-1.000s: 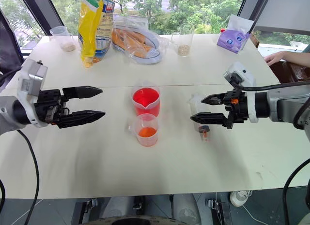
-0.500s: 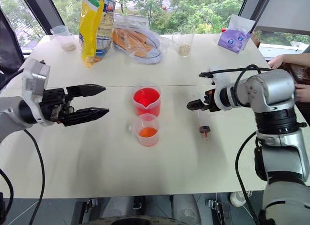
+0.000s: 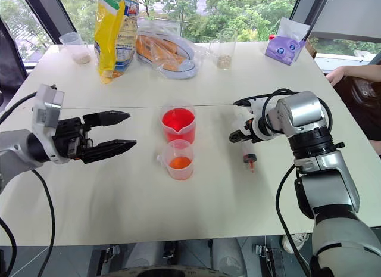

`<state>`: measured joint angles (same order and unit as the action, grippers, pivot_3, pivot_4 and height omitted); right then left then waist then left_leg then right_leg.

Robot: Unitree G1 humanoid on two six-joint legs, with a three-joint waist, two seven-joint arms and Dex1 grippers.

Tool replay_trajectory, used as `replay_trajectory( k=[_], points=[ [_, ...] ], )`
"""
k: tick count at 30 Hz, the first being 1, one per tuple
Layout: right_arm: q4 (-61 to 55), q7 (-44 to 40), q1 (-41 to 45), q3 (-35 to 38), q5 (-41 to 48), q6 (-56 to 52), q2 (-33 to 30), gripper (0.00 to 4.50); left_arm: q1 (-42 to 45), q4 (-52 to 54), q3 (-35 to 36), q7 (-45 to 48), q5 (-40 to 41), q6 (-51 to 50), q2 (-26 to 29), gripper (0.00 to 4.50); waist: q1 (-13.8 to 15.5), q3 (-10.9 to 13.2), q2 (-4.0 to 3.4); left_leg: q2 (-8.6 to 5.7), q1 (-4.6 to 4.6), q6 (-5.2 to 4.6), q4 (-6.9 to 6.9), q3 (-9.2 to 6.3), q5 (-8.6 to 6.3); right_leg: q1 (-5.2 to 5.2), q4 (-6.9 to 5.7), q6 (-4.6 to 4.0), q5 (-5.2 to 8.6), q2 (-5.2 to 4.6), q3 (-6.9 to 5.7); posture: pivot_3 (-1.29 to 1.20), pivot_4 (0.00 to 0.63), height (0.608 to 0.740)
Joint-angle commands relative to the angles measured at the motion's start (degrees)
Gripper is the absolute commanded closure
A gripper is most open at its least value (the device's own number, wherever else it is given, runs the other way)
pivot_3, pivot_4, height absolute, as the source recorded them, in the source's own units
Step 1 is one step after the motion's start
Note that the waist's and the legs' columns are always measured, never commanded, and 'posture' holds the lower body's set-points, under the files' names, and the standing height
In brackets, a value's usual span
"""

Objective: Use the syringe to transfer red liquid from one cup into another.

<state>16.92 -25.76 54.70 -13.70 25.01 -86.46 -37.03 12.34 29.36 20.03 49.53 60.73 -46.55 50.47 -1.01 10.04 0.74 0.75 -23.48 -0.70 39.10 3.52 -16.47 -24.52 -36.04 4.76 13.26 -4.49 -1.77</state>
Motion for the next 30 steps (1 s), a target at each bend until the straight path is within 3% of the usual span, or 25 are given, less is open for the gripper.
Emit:
replay_trajectory(
  k=[1, 4, 5, 11, 13, 16, 18, 23, 30],
  points=[
    [1.3, -1.5, 0.4, -1.5, -1.7, 1.7, 0.3, 1.38, -0.3, 1.5, 2.3, -0.2, 0.5, 1.5, 0.2, 0.0, 0.0, 0.0, 0.0, 0.0, 0.01, 0.01, 0.0, 0.0, 0.0, 0.0, -0.01, 0.0, 0.0, 0.0, 0.0, 0.0, 0.15, 0.74],
    [0.5, -2.3, 0.2, -1.5, -2.3, 1.2, 0.4, 2.93, -0.2, 0.9, 2.5, 0.0, 0.3, 1.8, 0.6, 0.0, 0.0, 0.0, 0.01, 0.03, 0.04, 0.03, 0.0, -0.01, 0.02, 0.0, -0.03, -0.01, 0.0, 0.02, 0.01, 0.0, 0.15, 0.74],
    [0.1, -2.4, 0.1, -1.2, -2.4, 0.9, 0.5, 3.09, 0.0, 0.7, 2.4, 0.1, 0.2, 1.9, 0.7, 0.0, 0.0, 0.0, 0.0, 0.05, 0.04, 0.03, 0.0, -0.01, 0.02, 0.0, -0.03, -0.01, 0.0, 0.04, 0.01, 0.0, 0.15, 0.74],
    [-8.5, -4.1, 0.9, 4.2, -1.2, 3.8, -0.9, 3.09, 2.5, -2.1, 2.3, 1.1, -0.1, 2.0, 1.6, 0.0, 0.1, 0.1, -0.1, 0.05, -0.01, 0.03, 0.0, 0.0, 0.02, -0.06, -0.04, 0.0, 0.0, 0.05, 0.0, 0.0, 0.15, 0.74],
    [-12.4, -5.4, 2.2, 10.5, 1.3, 7.1, 0.4, 3.09, 4.3, -3.8, 2.4, 1.5, 0.2, 1.8, 2.0, 0.0, 0.1, 0.1, -0.12, 0.05, -0.06, 0.03, -0.01, 0.0, 0.02, -0.11, -0.04, 0.13, -0.07, 0.05, 0.0, 0.0, 0.15, 0.74],
    [-20.2, -7.3, 4.4, 25.3, 9.5, 20.4, 7.3, 3.09, 8.8, -7.4, 1.2, 2.7, 0.1, 1.2, 2.7, 0.0, 0.2, 0.1, -0.12, 0.05, -0.11, 0.03, -0.03, -0.01, 0.01, -0.13, -0.03, 0.2, -0.11, 0.05, -0.02, 0.0, 0.15, 0.74],
    [-23.3, -8.4, 3.6, 28.9, 12.6, 25.4, 10.8, 3.09, 11.5, -9.3, -0.1, 3.7, -0.6, 1.0, 3.0, 0.0, 0.2, 0.1, -0.14, 0.08, -0.13, 0.03, -0.05, -0.02, 0.02, -0.18, -0.06, 0.24, -0.13, 0.13, -0.02, 0.0, 0.15, 0.74],
    [-24.5, -11.0, 2.1, 29.0, 16.9, 35.6, 19.2, 3.09, 17.5, -14.0, -3.2, 7.1, -2.7, 1.1, 3.9, 0.0, 0.2, 0.1, -0.06, 0.08, -0.07, 0.04, -0.07, -0.08, 0.02, -0.03, -0.03, 0.24, -0.12, 0.13, -0.05, 0.0, 0.15, 0.74],
    [-19.0, -16.8, -4.0, 21.9, 12.0, 52.9, 27.7, 3.09, 23.6, -17.5, -5.9, 9.8, -4.5, 0.5, 3.9, 0.0, 0.0, 0.1, -0.08, 0.06, -0.05, 0.05, -0.07, -0.05, 0.03, -0.07, -0.09, 0.25, -0.12, 0.1, -0.04, 0.0, 0.15, 0.74]
  ],
)
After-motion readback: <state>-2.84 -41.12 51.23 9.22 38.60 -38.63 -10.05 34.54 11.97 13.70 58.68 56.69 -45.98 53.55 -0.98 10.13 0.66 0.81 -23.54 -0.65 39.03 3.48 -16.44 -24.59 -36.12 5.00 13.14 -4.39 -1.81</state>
